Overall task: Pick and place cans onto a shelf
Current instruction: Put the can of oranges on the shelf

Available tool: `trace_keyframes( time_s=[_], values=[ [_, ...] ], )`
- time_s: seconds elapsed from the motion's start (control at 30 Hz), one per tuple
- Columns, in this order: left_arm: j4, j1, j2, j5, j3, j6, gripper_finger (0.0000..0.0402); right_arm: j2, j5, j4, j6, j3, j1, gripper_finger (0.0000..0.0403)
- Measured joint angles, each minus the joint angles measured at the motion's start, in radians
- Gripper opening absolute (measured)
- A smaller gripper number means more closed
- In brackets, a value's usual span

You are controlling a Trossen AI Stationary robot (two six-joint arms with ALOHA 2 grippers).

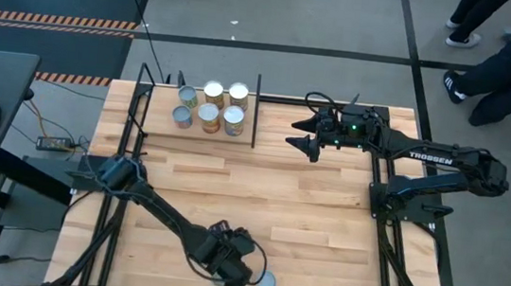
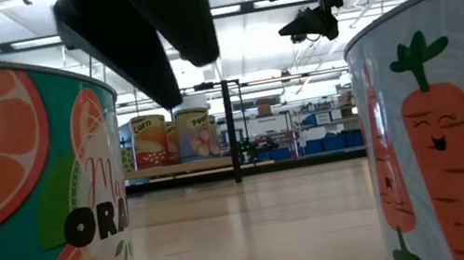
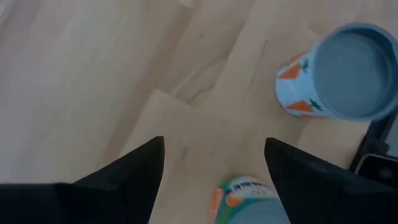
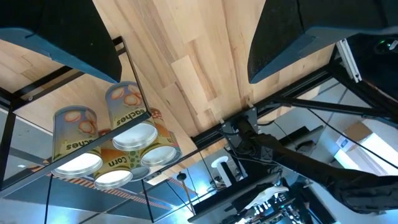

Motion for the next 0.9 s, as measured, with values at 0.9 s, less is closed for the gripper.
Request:
trace_keyframes(
  time_s=[0.9],
  values=[
    [-0.066,-0.018,-0.06,0.255,0.002,-0.237,0.025,0.0,0.0,0.026,0.0,0.0,0.0,0.0357]
  ],
)
